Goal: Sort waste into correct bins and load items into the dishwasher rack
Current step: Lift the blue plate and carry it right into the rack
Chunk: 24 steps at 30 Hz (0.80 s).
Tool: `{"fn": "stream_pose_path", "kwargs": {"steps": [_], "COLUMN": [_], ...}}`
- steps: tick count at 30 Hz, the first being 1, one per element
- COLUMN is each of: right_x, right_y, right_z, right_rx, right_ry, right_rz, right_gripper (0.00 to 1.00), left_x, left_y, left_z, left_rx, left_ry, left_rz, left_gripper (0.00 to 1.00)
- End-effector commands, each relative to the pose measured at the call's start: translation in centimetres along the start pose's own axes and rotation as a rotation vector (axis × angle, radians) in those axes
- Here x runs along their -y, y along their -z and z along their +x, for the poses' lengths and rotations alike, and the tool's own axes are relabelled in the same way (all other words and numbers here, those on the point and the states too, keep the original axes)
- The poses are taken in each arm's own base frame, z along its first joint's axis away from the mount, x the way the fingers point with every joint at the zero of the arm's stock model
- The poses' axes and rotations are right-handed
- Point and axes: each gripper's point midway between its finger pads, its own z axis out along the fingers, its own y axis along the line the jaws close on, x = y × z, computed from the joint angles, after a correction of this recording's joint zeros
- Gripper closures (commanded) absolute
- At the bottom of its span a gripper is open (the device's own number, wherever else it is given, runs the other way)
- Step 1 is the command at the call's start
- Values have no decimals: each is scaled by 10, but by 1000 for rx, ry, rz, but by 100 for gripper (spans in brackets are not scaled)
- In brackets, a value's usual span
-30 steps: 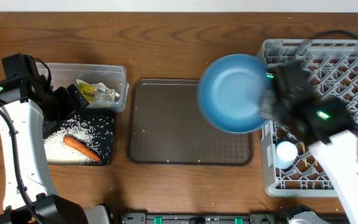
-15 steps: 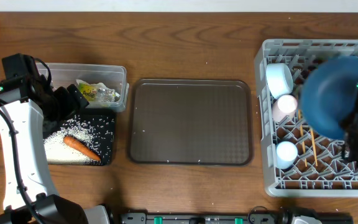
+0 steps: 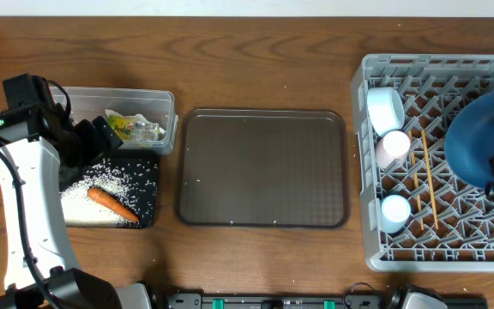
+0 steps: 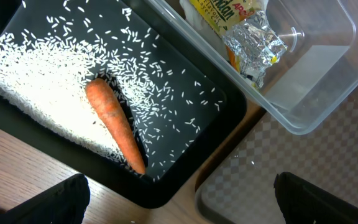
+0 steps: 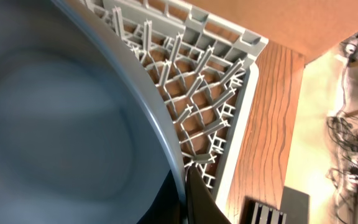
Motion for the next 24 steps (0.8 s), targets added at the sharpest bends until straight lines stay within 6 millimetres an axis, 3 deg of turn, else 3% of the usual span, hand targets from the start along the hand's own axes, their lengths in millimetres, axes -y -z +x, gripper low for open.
{"fn": "stream_pose_path", "kwargs": {"steps": [1, 6, 13, 14, 16, 18, 21, 24], "right_x": [-5, -31, -40, -40, -38, -35, -26, -13], "right_y": [-16, -42, -64, -66, -69, -71, -74, -75], "right_z": [-1, 19, 35, 36, 38, 37, 37, 40], "right_rx": [-32, -166, -243, -249, -261, -266, -283, -318], "right_ry": [-28, 58, 117, 119, 122, 131, 151, 188], "right_rz": [32, -10, 33, 39, 51, 57, 73, 100], "right_gripper": [99, 99, 98, 94, 71, 66, 46, 42], "left_x": [-1, -1, -1, -1, -1, -1, -1, -1], "left_y": [8, 8, 8, 8, 8, 8, 8, 8], "left_z": [-2, -2, -2, -2, -2, -2, -2, -2], "left_rx": [24, 24, 24, 24, 24, 24, 24, 24], "left_ry": [-4, -4, -4, -4, -4, -4, -4, -4], "left_rz": [2, 2, 2, 2, 2, 2, 2, 2], "left_gripper": [2, 2, 2, 2, 2, 2, 2, 2]}}
